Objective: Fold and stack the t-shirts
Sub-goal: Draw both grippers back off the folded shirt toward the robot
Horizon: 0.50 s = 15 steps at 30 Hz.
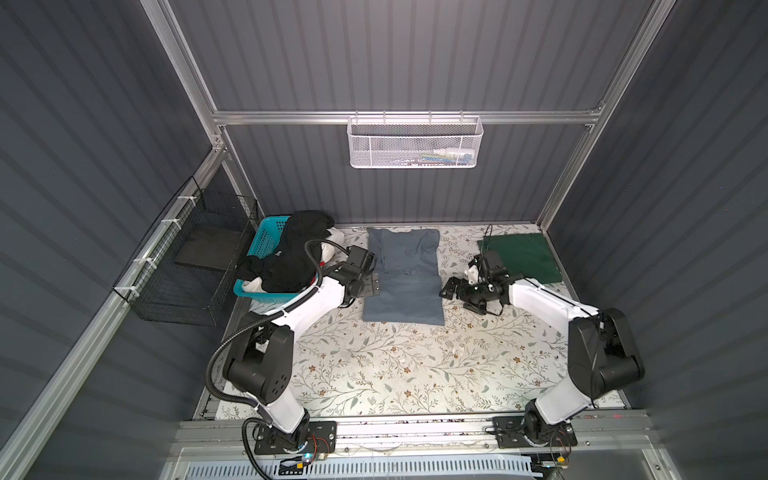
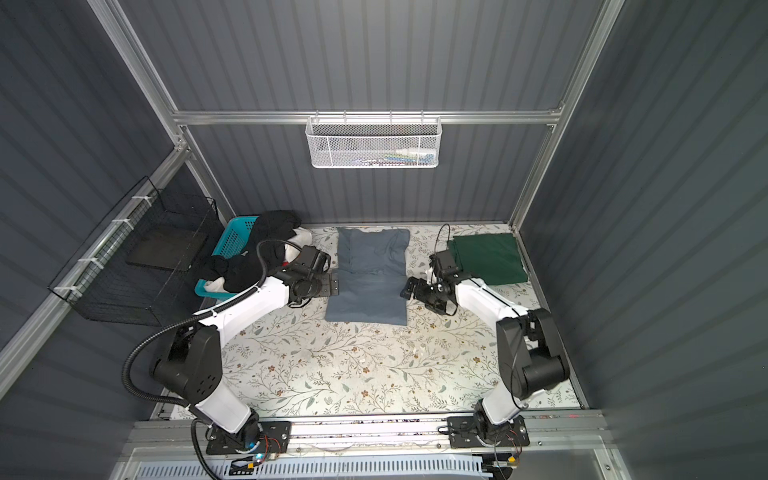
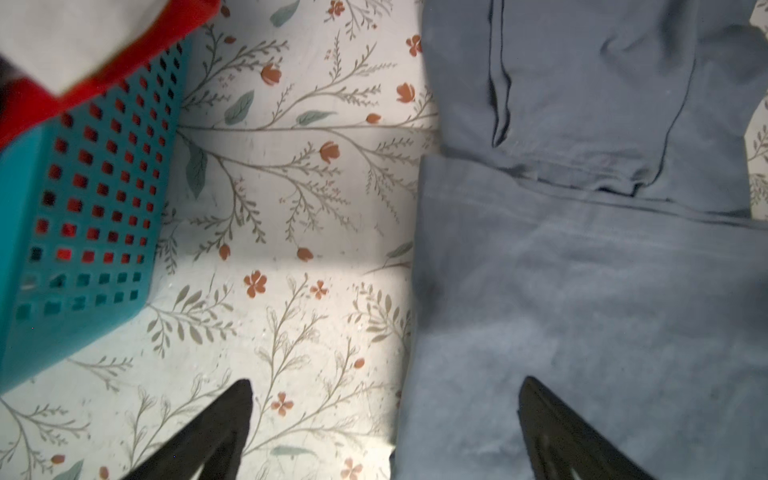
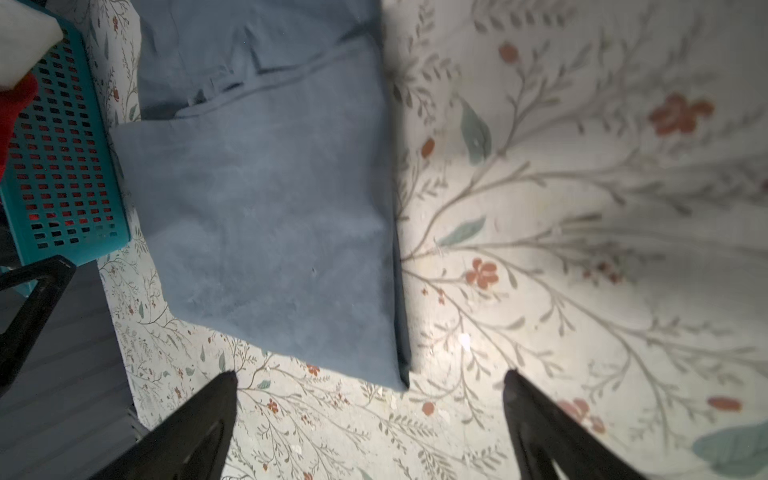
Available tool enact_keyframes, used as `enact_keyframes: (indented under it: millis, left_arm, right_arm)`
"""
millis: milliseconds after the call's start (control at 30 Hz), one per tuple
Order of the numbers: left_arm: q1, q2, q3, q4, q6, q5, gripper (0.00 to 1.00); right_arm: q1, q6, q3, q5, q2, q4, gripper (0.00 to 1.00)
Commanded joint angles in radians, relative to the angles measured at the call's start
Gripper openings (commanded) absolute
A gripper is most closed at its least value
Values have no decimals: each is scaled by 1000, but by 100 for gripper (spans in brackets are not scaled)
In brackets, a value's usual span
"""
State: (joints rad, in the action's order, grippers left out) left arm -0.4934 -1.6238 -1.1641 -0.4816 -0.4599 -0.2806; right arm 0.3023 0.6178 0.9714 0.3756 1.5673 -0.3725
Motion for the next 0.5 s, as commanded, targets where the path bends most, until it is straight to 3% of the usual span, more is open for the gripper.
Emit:
enact_keyframes:
  millis: [0, 133, 300, 467]
  left_arm:
    - [9, 75, 89, -21, -47, 50, 100]
    - [18, 160, 220, 90, -124, 237, 100]
    - [28, 188, 310, 176, -222, 297, 97]
    - [50, 175, 370, 254, -273, 349, 82]
  right_arm:
    - [6, 83, -81, 60, -69, 117, 99]
    - [7, 184, -169, 82, -94, 193, 93]
    - [18, 320, -281, 120, -74, 388, 78]
    - [45, 344, -288, 119, -26, 437, 69]
